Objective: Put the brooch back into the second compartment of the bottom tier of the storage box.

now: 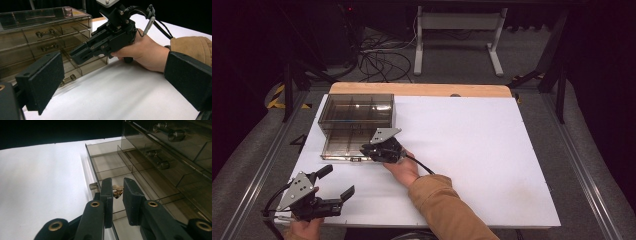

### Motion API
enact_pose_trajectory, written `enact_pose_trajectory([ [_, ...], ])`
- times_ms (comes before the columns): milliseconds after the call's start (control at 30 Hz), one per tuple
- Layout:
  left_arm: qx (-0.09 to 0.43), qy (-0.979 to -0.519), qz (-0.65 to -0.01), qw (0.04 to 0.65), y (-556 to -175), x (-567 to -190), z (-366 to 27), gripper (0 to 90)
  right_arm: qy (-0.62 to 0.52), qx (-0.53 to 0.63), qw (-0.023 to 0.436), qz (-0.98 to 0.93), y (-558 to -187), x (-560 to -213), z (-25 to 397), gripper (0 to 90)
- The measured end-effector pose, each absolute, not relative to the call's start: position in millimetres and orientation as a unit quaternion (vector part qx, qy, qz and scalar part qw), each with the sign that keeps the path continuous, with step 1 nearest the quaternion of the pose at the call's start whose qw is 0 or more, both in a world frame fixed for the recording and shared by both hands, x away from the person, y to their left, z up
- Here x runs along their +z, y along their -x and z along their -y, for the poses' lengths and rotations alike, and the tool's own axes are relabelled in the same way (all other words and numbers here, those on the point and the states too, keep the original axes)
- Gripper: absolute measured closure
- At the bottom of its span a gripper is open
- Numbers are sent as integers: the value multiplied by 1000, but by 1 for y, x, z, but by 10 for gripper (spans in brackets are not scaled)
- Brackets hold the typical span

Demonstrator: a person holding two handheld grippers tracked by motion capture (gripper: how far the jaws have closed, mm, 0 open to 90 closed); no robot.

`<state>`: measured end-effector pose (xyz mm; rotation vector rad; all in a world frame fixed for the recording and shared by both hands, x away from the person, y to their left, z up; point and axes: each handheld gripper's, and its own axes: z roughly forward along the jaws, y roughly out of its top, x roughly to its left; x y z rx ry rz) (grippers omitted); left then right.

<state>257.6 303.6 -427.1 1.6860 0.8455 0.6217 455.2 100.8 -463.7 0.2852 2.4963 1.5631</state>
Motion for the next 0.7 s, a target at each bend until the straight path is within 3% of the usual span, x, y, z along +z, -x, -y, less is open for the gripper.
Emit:
enact_pose_trajectory([
  [700,259,-712,-356,547,-258,-427,-304,39,-98,519,104,-843,-455,-466,-103,787],
])
